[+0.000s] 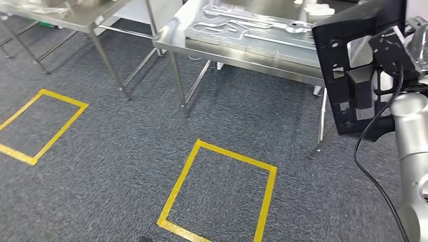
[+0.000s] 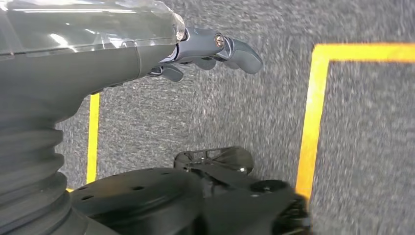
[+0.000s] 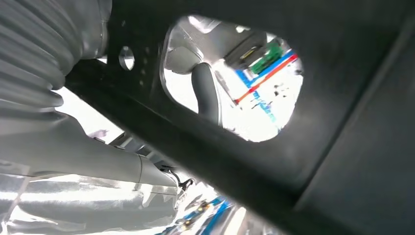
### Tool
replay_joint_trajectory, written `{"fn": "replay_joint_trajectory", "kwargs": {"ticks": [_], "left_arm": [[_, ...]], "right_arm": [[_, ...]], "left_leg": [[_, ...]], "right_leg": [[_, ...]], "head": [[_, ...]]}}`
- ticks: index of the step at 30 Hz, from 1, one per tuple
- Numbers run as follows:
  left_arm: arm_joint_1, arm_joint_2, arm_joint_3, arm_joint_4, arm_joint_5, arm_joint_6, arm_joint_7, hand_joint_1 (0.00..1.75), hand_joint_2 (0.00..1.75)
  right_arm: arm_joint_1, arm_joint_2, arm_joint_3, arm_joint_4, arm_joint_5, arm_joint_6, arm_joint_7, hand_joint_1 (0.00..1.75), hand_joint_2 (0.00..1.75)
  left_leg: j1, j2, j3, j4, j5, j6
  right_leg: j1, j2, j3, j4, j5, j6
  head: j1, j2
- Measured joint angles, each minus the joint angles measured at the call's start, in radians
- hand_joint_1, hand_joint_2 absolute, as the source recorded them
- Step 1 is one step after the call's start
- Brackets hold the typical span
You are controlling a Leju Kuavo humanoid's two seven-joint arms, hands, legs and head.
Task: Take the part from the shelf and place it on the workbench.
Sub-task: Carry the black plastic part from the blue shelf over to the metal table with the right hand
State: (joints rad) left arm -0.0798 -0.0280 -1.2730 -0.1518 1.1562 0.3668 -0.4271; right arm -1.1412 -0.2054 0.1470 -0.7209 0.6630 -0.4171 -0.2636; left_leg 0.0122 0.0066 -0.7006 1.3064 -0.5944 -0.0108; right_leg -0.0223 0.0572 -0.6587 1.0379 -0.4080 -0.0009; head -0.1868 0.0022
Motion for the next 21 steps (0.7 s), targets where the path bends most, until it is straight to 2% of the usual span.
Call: {"fn": "replay_joint_trajectory", "kwargs": {"ticks": [1,3,5,7,8,9,10,12,13,14,15,16,17,18,19,20,21], "left_arm": [[0.001,0.0,0.0,0.0,0.002,0.0,0.0,0.0,1.75],[0.0,0.001,0.0,0.0,0.009,0.001,-0.001,0.0,1.75],[-0.001,0.002,0.001,0.0,0.015,0.003,-0.002,0.0,1.75],[-0.002,0.002,0.001,0.0,0.016,0.006,-0.004,0.0,1.75],[-0.002,0.002,0.001,0.0,0.018,0.007,-0.008,0.0,1.75],[-0.003,0.002,0.002,0.0,0.022,0.008,-0.013,0.0,1.75],[-0.002,0.001,0.004,-0.001,0.027,0.009,-0.019,0.0,1.75],[0.001,0.001,0.01,-0.001,0.036,0.008,-0.028,0.0,1.75],[0.004,0.0,0.014,-0.001,0.039,0.006,-0.028,0.0,1.75],[0.006,0.0,0.017,-0.001,0.043,0.001,-0.023,0.0,1.75],[0.008,0.0,0.02,-0.001,0.047,-0.005,-0.013,0.0,1.75],[0.008,0.0,0.022,-0.001,0.05,-0.013,0.0,0.0,1.75],[0.008,0.0,0.023,-0.001,0.051,-0.02,0.015,0.0,1.75],[0.008,0.001,0.024,-0.001,0.051,-0.026,0.026,0.0,1.75],[0.008,0.001,0.024,-0.001,0.05,-0.031,0.035,0.0,1.75],[0.008,0.002,0.024,-0.001,0.048,-0.033,0.042,0.0,1.75],[0.008,0.002,0.024,-0.001,0.047,-0.035,0.047,0.0,1.75]], "right_arm": [[-0.001,0.003,0.001,0.003,-0.002,-0.001,0.0,1.75,1.75],[-0.005,0.01,0.002,0.011,-0.005,-0.007,0.0,1.75,1.75],[-0.008,0.014,0.003,0.022,-0.006,-0.017,0.002,1.75,1.75],[-0.009,0.013,0.003,0.035,-0.008,-0.023,0.004,1.75,1.75],[-0.008,0.013,0.003,0.041,-0.01,-0.024,0.003,1.75,1.75],[-0.008,0.013,0.004,0.047,-0.012,-0.024,0.001,1.75,1.75],[-0.008,0.014,0.005,0.053,-0.014,-0.025,-0.001,1.75,1.75],[-0.002,0.015,0.008,0.065,-0.017,-0.027,-0.006,1.75,1.75],[0.005,0.016,0.011,0.071,-0.018,-0.029,-0.008,1.75,1.75],[0.013,0.016,0.014,0.077,-0.018,-0.031,-0.011,1.75,1.75],[0.02,0.017,0.017,0.082,-0.019,-0.032,-0.013,1.75,1.75],[0.026,0.019,0.02,0.087,-0.021,-0.033,-0.014,1.75,1.75],[0.028,0.021,0.023,0.09,-0.022,-0.033,-0.015,1.75,1.75],[0.028,0.023,0.025,0.092,-0.023,-0.035,-0.016,1.75,1.75],[0.028,0.026,0.027,0.093,-0.024,-0.037,-0.016,1.75,1.75],[0.028,0.029,0.028,0.094,-0.025,-0.04,-0.017,1.75,1.75],[0.028,0.03,0.029,0.095,-0.026,-0.042,-0.017,1.75,1.75]], "left_leg": [[-0.001,-0.004,0.019,-0.049,0.035,0.006],[-0.004,-0.019,0.075,-0.186,0.102,0.024],[-0.009,-0.03,0.103,-0.258,0.125,0.033],[-0.011,-0.027,0.107,-0.267,0.129,0.036],[-0.009,-0.023,0.11,-0.274,0.134,0.04],[-0.007,-0.019,0.112,-0.282,0.141,0.046],[-0.005,-0.015,0.113,-0.29,0.148,0.052],[-0.005,-0.011,0.113,-0.296,0.153,0.057],[-0.005,-0.009,0.111,-0.296,0.154,0.058],[-0.004,-0.006,0.111,-0.295,0.154,0.057],[-0.004,-0.004,0.111,-0.293,0.153,0.056],[-0.003,-0.001,0.111,-0.292,0.149,0.053],[-0.003,0.001,0.111,-0.289,0.144,0.048],[-0.004,0.004,0.111,-0.286,0.137,0.042],[-0.006,0.006,0.111,-0.283,0.13,0.035],[-0.008,0.008,0.113,-0.282,0.125,0.028],[-0.01,0.011,0.115,-0.283,0.12,0.022]], "right_leg": [[0.002,0.012,0.0,0.001,0.0,0.0],[0.006,0.032,0.0,0.002,0.001,0.002],[0.005,0.044,-0.002,0.002,0.005,0.01],[0.002,0.052,-0.005,-0.002,0.01,0.023],[0.001,0.046,-0.006,-0.002,0.009,0.028],[0.001,0.028,-0.011,0.009,0.0,0.033],[0.002,0.004,-0.024,0.038,-0.021,0.038],[0.0,-0.039,-0.075,0.155,-0.087,0.047],[-0.002,-0.045,-0.102,0.218,-0.113,0.051],[-0.004,-0.047,-0.118,0.257,-0.124,0.055],[-0.007,-0.049,-0.117,0.262,-0.116,0.058],[-0.009,-0.051,-0.095,0.225,-0.092,0.06],[-0.011,-0.057,-0.058,0.159,-0.06,0.062],[-0.01,-0.065,-0.02,0.09,-0.041,0.062],[-0.008,-0.069,0.009,0.035,-0.03,0.056],[-0.005,-0.072,0.026,0.005,-0.031,0.049],[-0.001,-0.071,0.031,-0.004,-0.04,0.039]], "head": [[0.0,0.0],[0.0,0.0],[0.0,0.0],[0.0,0.0],[0.0,0.0],[0.0,0.0],[0.0,0.0],[0.0,0.0],[0.0,0.0],[0.0,0.0],[0.0,0.0],[0.0,0.0],[0.0,0.0],[0.0,0.0],[0.0,0.0],[0.0,0.0],[0.0,0.0]]}}
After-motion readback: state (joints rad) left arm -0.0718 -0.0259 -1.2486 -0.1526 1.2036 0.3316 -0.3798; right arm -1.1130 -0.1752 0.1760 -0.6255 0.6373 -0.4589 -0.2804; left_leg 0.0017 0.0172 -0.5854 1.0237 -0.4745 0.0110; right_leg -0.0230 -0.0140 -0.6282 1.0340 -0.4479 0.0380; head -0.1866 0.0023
